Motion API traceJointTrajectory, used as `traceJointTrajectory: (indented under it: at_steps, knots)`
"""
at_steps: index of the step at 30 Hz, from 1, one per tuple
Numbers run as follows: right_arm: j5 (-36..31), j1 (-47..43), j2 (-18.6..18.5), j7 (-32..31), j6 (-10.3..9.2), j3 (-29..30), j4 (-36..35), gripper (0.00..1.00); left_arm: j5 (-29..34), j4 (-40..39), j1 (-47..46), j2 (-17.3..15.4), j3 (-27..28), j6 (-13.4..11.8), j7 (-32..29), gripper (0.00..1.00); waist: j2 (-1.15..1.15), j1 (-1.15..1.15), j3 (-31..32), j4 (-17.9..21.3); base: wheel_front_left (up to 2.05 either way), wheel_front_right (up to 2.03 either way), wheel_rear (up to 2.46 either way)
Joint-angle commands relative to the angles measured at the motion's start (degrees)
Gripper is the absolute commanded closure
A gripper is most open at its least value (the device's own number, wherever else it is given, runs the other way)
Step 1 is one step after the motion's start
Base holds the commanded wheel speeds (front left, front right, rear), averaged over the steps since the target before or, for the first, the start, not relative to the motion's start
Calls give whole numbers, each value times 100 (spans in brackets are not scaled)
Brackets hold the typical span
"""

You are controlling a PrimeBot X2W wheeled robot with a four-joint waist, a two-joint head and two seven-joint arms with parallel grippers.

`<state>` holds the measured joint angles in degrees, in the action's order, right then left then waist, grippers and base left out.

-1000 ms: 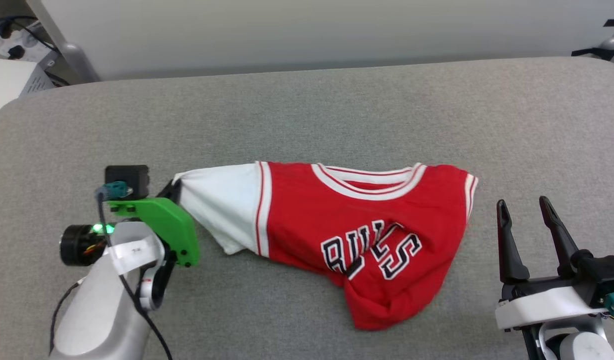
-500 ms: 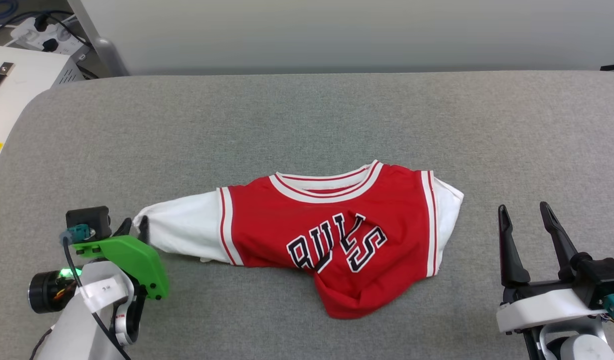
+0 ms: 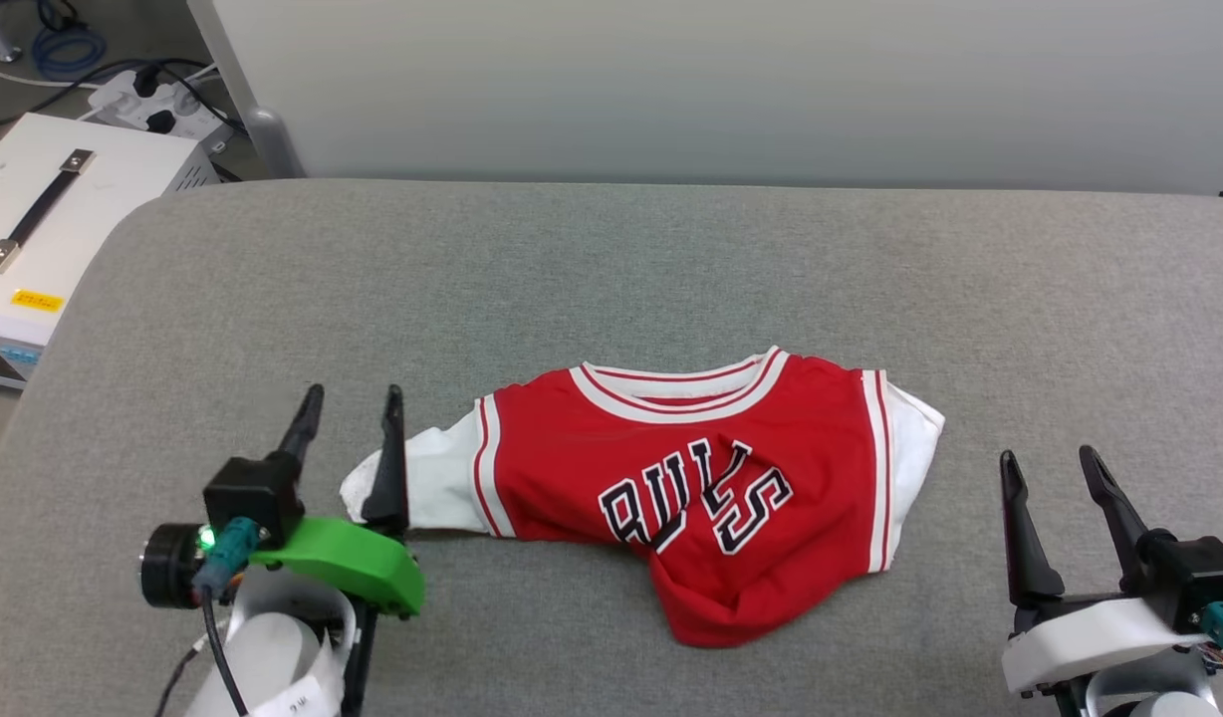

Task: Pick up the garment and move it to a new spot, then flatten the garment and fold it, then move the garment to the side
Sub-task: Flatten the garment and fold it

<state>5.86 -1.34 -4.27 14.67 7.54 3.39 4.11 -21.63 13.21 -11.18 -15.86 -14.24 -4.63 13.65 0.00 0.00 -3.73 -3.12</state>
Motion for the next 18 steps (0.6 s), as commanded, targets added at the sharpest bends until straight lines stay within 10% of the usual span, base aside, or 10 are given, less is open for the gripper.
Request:
traceJointTrajectory:
  at_steps: [1, 6, 18]
  knots:
    - [118, -22, -87, -109, -5, -17, 47, 0, 76, -145, 126, 83, -41, 5, 60, 0, 0, 0, 49, -77, 0, 0, 0]
    - [544, 215, -666, -1284, -5, -335, 20, 0, 212, -449, 282, 144, -303, 217, 107, 0, 0, 0, -25, -204, 0, 0, 0]
    - [1833, 1433, -1802, -6260, -5, -655, -137, 0, 282, -496, 90, 270, -374, 341, 130, 0, 0, 0, -420, -679, 0, 0, 0]
